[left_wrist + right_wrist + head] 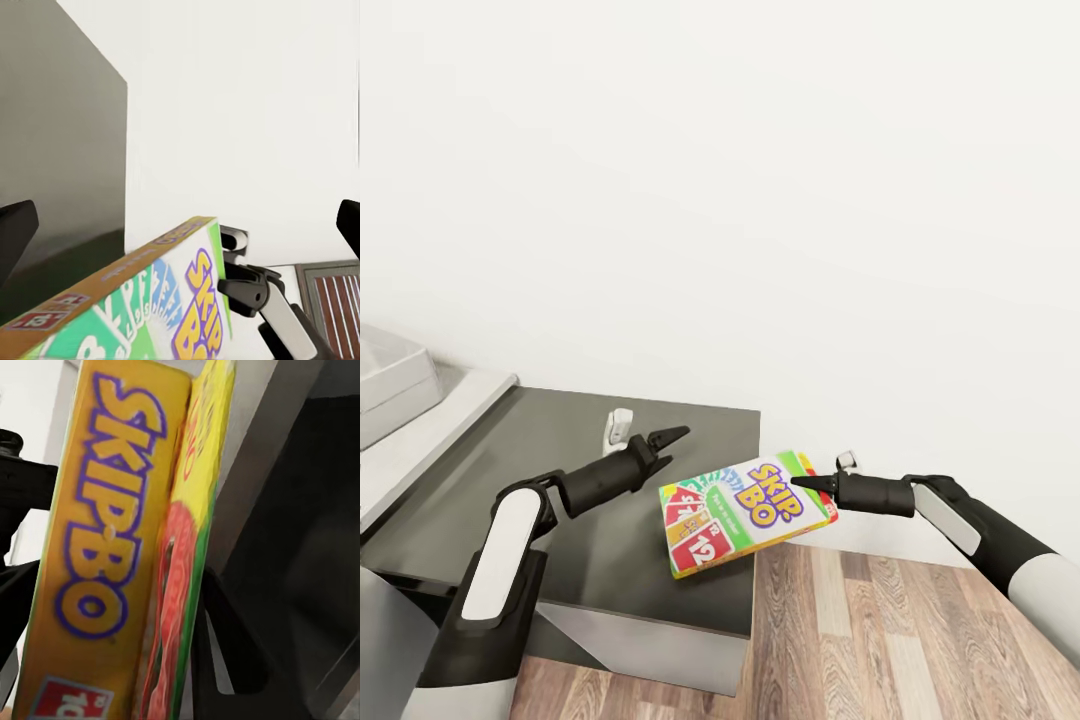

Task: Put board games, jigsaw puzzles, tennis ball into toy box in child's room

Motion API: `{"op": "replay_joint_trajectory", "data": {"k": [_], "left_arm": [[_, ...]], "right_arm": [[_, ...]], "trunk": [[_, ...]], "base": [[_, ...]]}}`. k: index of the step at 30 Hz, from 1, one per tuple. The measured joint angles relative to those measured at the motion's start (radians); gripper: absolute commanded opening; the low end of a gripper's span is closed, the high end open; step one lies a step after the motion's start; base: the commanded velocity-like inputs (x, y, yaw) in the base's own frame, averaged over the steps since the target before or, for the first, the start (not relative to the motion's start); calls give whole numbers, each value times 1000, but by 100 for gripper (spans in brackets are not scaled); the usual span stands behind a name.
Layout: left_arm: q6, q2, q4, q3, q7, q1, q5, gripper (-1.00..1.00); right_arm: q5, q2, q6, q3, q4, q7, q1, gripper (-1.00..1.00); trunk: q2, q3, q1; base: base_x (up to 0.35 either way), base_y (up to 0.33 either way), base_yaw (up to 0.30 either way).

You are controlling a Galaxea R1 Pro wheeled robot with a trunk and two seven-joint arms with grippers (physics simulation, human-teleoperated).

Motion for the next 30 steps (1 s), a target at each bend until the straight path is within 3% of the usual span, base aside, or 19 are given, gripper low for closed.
{"op": "replay_joint_trajectory", "data": {"k": [19,30], "left_arm": [[-11,3,4,12,-1,11,9,100],[-4,10,3,38,-4,-25,13,100]], "right_arm": [[5,-8,0,2,-16,1,-1,-100],[1,-20,1,0,-37,3,-1,-100]], "trunk": [[133,60,-73],[210,94,-115]], "base": [[0,0,0],[0,0,0]]}}
